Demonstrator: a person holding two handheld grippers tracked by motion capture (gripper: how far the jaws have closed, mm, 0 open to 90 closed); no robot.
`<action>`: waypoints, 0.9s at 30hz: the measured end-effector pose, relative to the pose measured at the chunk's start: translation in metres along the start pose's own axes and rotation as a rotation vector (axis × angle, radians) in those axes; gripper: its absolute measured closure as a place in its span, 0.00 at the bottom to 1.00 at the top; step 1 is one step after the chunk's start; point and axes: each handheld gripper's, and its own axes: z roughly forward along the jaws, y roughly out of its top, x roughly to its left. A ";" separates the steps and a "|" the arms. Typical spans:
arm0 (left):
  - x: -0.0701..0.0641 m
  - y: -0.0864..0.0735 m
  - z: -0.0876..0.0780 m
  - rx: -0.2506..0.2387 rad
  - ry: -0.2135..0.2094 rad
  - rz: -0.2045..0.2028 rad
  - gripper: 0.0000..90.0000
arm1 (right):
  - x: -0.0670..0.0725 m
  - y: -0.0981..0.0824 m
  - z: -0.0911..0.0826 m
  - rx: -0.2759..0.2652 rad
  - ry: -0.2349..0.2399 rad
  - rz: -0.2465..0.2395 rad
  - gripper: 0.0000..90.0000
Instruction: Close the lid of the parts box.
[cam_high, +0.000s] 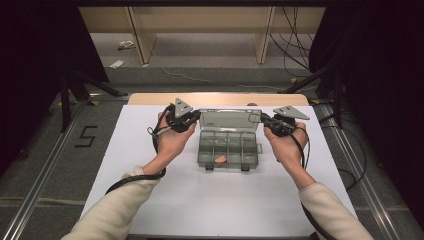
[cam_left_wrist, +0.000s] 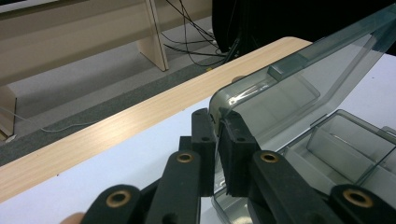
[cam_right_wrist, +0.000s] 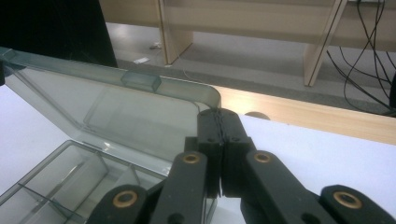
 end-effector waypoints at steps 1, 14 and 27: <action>0.000 0.000 0.000 0.000 -0.001 0.000 0.94 | 0.000 0.000 -0.001 0.000 0.000 0.000 1.00; -0.002 -0.004 -0.005 -0.003 -0.005 0.029 0.94 | 0.002 -0.006 -0.007 -0.005 0.010 -0.018 0.99; -0.007 -0.010 -0.010 -0.011 -0.007 0.056 0.93 | 0.004 -0.013 -0.014 -0.009 0.018 -0.038 0.99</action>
